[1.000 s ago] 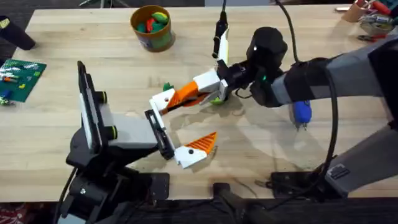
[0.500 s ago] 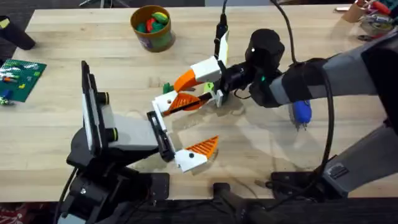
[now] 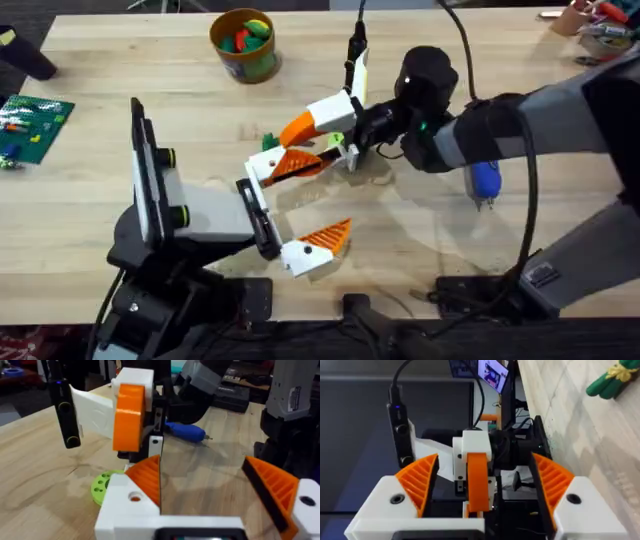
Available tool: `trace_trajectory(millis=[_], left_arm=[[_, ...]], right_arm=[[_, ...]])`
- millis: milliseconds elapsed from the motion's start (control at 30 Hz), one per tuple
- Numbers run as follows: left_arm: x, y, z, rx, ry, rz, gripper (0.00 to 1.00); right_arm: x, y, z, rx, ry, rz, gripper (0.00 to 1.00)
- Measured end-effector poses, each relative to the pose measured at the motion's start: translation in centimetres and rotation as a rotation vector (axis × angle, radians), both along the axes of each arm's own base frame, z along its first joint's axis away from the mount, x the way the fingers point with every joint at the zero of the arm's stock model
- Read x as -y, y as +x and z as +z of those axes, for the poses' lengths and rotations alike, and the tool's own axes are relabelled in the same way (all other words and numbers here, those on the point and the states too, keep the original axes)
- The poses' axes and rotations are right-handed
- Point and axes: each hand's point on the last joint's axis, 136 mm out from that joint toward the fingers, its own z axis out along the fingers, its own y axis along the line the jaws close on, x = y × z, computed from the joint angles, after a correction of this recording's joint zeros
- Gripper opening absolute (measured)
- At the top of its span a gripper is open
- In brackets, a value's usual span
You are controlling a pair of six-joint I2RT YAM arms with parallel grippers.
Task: Pick up the gripper from the table and insert it into the empty holder that is missing its gripper. Then pick up a screw, insert it into the mounting hole, and use the screwdriver to tighten it. Finally, clean up the table by picking up the vegetable and placing it into the bucket.
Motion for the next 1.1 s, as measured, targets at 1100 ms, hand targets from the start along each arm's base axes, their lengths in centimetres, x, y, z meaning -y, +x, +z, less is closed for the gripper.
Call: trace_trajectory(millis=[1100], left_arm=[[0.0,0.0,0.0,0.003,0.001,-0.003,0.986]], right_arm=[[13.7,2.6,7.1,0.617,-0.872,-0.292,0.993]])
